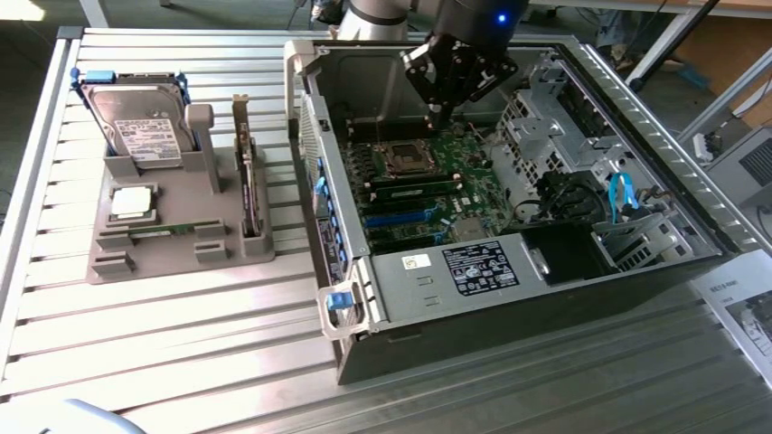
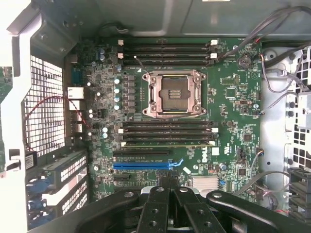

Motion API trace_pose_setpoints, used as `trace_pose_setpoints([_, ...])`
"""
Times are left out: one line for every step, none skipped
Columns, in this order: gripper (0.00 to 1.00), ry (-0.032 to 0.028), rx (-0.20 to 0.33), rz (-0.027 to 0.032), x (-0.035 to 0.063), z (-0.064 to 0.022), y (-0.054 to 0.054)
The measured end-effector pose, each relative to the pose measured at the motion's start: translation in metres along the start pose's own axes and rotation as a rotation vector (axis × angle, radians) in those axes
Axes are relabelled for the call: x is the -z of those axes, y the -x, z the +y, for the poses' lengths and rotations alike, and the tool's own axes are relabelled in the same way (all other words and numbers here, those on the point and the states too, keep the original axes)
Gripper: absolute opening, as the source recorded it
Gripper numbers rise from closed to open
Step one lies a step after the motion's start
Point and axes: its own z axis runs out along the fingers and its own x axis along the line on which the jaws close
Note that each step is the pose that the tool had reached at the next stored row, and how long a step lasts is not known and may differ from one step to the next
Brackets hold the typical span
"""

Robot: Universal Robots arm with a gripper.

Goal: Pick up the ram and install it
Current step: 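Press down the ram until it locks into place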

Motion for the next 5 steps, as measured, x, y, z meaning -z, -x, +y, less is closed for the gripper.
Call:
trace_pose_setpoints([0.1, 0.0, 0.0, 0.0, 0.0, 0.0, 0.0])
trace_pose_setpoints([0.1, 0.0001, 0.0, 0.0, 0.0, 0.0, 0.0])
trace_pose_setpoints([0.1, 0.0, 0.0, -0.0001, 0.0, 0.0, 0.0])
trace_pose_setpoints([0.1, 0.0, 0.0, 0.0, 0.0, 0.0, 0.0])
trace_pose_setpoints([0.1, 0.0001, 0.0, 0.0, 0.0, 0.0, 0.0])
